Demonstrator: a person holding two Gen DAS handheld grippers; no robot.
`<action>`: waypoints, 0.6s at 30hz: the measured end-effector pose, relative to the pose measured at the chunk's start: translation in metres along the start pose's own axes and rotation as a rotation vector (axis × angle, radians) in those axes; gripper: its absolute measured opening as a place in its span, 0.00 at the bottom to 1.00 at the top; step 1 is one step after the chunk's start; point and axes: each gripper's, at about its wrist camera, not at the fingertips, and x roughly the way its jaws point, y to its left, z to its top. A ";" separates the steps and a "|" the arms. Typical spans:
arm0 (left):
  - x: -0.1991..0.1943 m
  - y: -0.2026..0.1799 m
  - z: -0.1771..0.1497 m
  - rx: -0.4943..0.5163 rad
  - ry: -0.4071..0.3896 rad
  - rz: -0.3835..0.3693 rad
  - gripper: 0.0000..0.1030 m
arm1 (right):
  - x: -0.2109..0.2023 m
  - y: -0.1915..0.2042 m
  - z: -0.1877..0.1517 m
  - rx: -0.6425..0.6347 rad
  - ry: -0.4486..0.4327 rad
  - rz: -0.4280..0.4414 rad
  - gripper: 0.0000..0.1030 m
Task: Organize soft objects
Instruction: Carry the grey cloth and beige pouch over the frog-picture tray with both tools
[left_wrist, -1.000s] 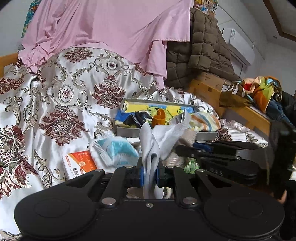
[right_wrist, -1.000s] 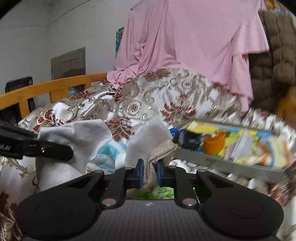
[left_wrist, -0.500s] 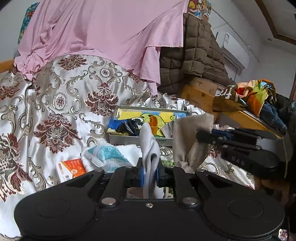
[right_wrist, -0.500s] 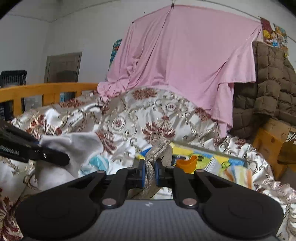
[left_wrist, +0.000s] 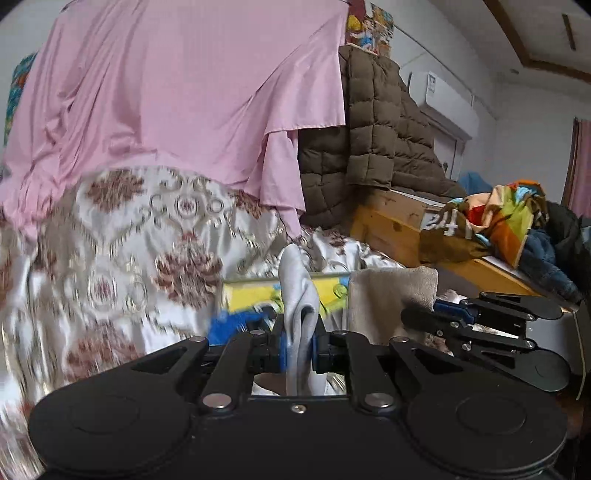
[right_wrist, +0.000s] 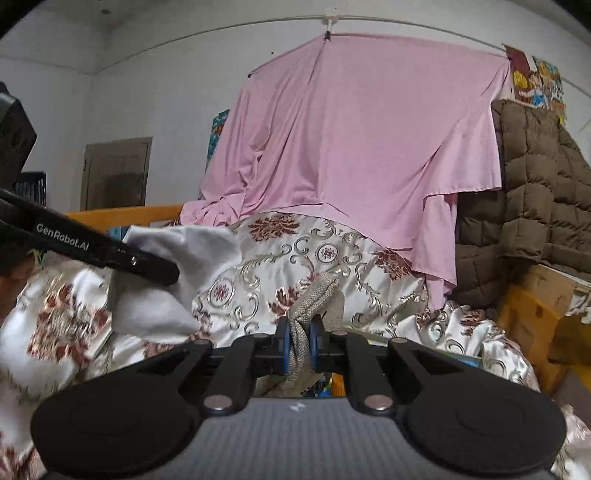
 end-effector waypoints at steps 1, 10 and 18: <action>0.007 0.003 0.010 0.003 -0.001 0.001 0.12 | 0.010 -0.006 0.006 0.005 0.004 0.001 0.10; 0.112 0.033 0.054 0.026 -0.024 0.008 0.12 | 0.117 -0.068 0.031 0.039 0.024 -0.028 0.10; 0.230 0.037 0.033 0.026 0.045 -0.028 0.12 | 0.184 -0.115 -0.002 0.066 0.107 -0.088 0.11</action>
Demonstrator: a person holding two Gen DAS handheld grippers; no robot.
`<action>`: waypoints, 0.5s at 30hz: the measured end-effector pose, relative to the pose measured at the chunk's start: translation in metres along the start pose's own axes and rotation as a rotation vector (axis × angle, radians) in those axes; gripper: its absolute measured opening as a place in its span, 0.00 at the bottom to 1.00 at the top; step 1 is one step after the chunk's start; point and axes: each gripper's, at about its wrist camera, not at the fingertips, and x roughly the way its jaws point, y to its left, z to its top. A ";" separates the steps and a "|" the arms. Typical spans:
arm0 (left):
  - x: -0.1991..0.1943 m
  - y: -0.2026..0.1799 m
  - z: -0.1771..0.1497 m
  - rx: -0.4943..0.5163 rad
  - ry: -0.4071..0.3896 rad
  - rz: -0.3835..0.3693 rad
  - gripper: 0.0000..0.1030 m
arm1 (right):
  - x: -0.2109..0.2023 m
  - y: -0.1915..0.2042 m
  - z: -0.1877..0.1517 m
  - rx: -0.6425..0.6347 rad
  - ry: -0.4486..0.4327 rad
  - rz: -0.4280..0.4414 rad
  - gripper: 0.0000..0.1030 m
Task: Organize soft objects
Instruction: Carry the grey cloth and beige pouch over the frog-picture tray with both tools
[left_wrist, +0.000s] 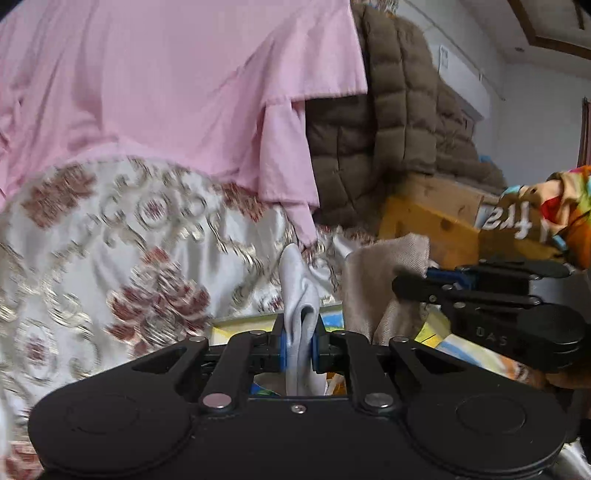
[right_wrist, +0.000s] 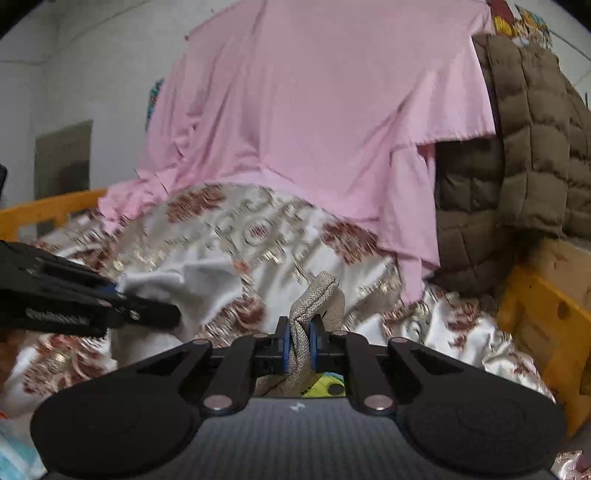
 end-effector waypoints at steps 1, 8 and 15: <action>0.014 0.000 -0.003 -0.009 0.012 -0.006 0.12 | 0.005 -0.005 -0.004 0.005 0.014 -0.008 0.11; 0.086 -0.007 -0.027 -0.059 0.064 -0.072 0.12 | 0.021 -0.036 -0.037 0.048 0.105 -0.044 0.11; 0.115 -0.015 -0.042 -0.102 0.081 -0.067 0.12 | 0.022 -0.053 -0.062 0.092 0.140 -0.083 0.16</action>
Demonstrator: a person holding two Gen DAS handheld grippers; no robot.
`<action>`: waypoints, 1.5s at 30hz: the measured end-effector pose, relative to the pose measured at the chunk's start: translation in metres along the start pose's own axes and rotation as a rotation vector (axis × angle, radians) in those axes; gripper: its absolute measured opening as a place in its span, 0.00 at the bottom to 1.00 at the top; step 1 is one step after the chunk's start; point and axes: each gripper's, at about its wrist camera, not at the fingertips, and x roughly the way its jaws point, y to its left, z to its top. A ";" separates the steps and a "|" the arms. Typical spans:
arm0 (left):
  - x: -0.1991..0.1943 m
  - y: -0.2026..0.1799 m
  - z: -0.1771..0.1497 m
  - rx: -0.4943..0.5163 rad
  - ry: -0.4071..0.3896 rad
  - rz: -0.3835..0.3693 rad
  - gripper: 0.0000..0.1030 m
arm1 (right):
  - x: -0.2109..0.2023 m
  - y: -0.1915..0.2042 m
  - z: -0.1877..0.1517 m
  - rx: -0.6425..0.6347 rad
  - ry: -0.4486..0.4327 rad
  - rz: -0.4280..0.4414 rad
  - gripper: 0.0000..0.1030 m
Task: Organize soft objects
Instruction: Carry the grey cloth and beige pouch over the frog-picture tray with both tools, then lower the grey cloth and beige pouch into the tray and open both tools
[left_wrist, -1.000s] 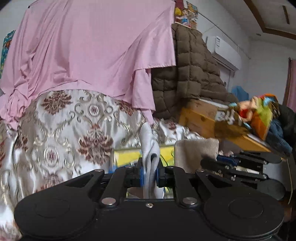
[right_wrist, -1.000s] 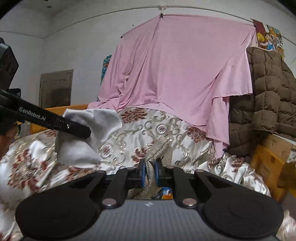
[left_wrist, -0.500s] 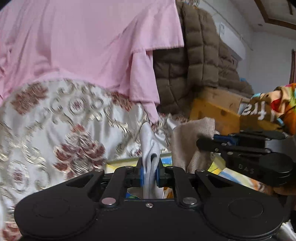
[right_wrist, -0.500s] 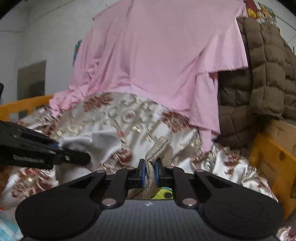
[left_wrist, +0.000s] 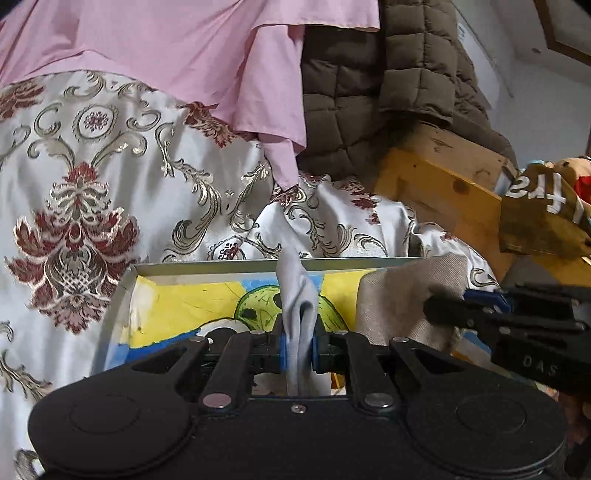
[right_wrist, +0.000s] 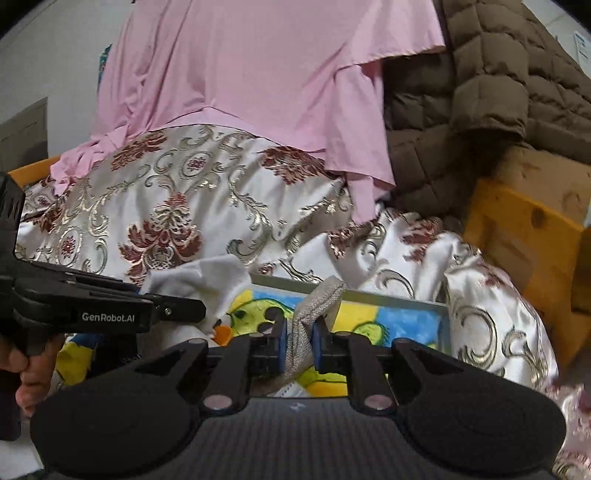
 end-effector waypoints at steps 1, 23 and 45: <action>0.004 -0.001 -0.001 -0.001 0.007 0.005 0.12 | 0.001 -0.001 -0.002 0.005 0.001 -0.003 0.17; -0.019 -0.003 -0.014 -0.020 0.049 0.119 0.54 | -0.024 0.005 -0.007 -0.001 0.016 -0.056 0.56; -0.188 -0.048 -0.020 0.016 -0.200 0.101 0.93 | -0.153 0.050 0.010 0.043 -0.112 -0.059 0.87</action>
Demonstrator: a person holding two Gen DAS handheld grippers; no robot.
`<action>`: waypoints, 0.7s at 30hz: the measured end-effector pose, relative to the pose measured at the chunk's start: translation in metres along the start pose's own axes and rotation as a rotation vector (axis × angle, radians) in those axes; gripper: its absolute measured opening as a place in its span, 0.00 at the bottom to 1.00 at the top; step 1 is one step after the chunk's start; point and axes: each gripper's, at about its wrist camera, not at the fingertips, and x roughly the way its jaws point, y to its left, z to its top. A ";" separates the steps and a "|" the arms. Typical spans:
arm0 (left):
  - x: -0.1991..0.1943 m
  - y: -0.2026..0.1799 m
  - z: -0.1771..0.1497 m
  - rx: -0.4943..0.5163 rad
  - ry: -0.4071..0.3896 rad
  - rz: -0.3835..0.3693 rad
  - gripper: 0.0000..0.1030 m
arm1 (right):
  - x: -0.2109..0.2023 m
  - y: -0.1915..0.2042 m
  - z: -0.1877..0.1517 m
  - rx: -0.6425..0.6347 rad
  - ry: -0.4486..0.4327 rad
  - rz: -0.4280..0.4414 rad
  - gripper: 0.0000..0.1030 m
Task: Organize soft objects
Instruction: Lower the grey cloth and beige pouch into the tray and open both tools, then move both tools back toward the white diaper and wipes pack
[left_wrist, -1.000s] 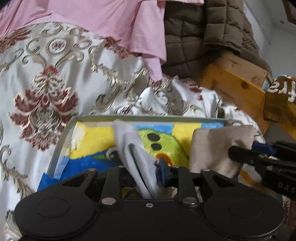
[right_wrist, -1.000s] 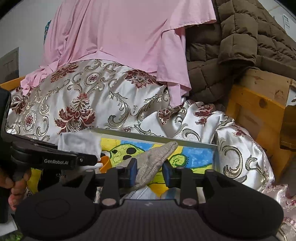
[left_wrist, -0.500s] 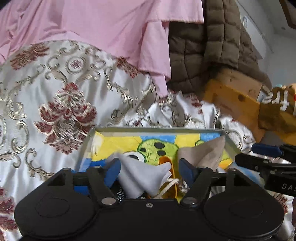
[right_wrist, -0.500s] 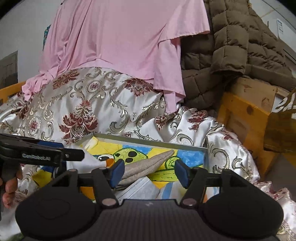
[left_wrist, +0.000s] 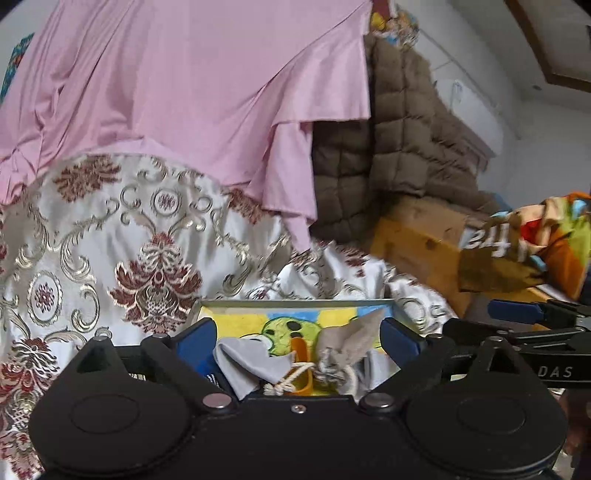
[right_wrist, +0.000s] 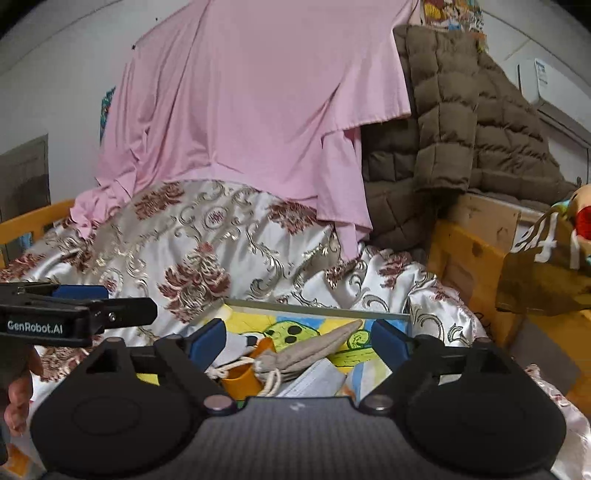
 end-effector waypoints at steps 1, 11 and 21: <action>-0.008 -0.003 0.000 0.009 -0.006 -0.007 0.93 | -0.006 0.002 0.001 0.001 -0.006 0.001 0.88; -0.079 -0.025 -0.005 0.032 -0.071 -0.024 0.98 | -0.065 0.021 -0.003 0.013 -0.052 -0.011 0.98; -0.151 -0.026 -0.026 0.030 -0.079 -0.004 0.99 | -0.124 0.038 -0.024 0.063 -0.089 -0.028 1.00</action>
